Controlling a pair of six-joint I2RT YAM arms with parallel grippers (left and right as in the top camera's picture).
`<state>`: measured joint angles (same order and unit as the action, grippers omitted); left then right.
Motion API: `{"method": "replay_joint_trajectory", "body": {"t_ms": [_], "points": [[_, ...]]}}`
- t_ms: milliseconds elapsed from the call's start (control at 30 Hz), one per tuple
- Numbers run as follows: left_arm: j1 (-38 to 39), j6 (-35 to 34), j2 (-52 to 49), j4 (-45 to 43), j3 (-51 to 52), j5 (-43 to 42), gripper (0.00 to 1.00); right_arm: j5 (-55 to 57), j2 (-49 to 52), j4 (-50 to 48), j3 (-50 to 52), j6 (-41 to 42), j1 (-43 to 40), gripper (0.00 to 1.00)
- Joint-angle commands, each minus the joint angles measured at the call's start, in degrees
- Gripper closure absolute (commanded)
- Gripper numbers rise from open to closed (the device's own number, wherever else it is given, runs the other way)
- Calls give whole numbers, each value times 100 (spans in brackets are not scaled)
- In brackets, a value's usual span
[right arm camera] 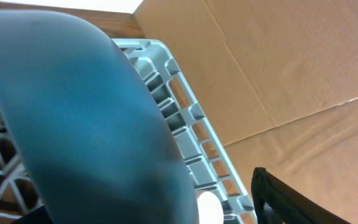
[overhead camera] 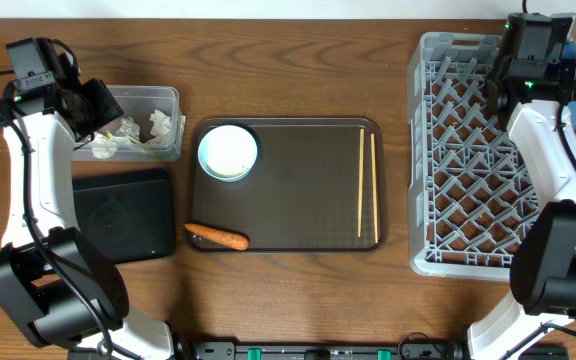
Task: Sort waste into correct bins and load items into the dishwasher rack
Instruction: 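Lower the teal plate upright into the dish rack and open the right gripper, then move the right gripper back from the rack toward the tray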
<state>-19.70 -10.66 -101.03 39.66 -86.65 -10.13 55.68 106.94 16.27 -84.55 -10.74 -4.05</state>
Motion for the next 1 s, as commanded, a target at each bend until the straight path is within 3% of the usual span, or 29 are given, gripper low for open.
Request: {"method": "replay_joint_trajectory", "body": {"t_ms": [0,200,367,667,833,967], "points": [[0,-11,-13,39,57,13,46,118,-205,-13,13,363,-116,31],[0,-11,-13,37,57,13,46,273,-393,-15,13,341,-378,32],[0,-11,-13,37,57,13,46,-247,-662,146,13,118,-629,36],[0,-11,-13,37,57,13,46,-1115,-730,1237,13,94,-682,40],[0,-11,-13,39,57,13,46,-1139,-730,1764,13,492,-680,41],[0,-13,-13,39,57,13,46,-1309,-730,2651,13,494,-693,40]]}}
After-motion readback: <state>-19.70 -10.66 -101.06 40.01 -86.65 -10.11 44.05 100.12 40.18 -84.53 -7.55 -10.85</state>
